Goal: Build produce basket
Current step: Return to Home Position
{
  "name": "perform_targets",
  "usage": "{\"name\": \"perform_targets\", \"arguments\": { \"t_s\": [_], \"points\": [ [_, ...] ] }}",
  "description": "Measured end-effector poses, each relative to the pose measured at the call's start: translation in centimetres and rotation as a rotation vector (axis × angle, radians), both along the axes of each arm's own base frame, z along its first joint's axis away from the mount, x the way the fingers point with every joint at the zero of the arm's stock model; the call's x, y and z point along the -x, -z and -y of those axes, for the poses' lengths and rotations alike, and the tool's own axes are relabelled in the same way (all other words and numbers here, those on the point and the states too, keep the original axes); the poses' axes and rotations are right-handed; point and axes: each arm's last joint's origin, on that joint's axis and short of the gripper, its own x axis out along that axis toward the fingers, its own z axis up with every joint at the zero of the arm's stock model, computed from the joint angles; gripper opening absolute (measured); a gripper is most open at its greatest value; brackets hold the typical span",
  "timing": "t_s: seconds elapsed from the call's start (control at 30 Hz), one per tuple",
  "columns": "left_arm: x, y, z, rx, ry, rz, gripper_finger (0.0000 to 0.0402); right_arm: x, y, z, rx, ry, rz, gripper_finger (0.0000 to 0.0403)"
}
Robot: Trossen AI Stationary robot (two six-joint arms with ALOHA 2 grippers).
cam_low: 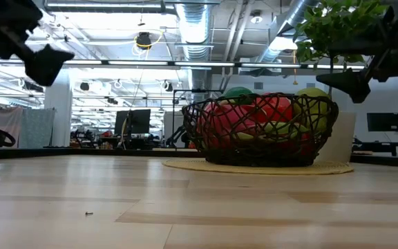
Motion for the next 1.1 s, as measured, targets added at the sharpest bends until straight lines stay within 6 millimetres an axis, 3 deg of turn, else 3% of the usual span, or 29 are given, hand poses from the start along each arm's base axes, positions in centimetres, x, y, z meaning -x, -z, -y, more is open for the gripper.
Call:
{"name": "perform_targets", "arguments": {
  "t_s": [0.1,1.1],
  "points": [
    [-0.4,1.3,0.2,0.011,0.012,-0.02,0.0324,0.0,0.1,0.0,0.015,-0.001,-0.012,0.0374],
    [-0.6,1.4,0.3,0.07,0.008,-0.004,0.0324,-0.1,0.2,-0.1,0.078,-0.004,-0.037,0.0374]
  ]
}}
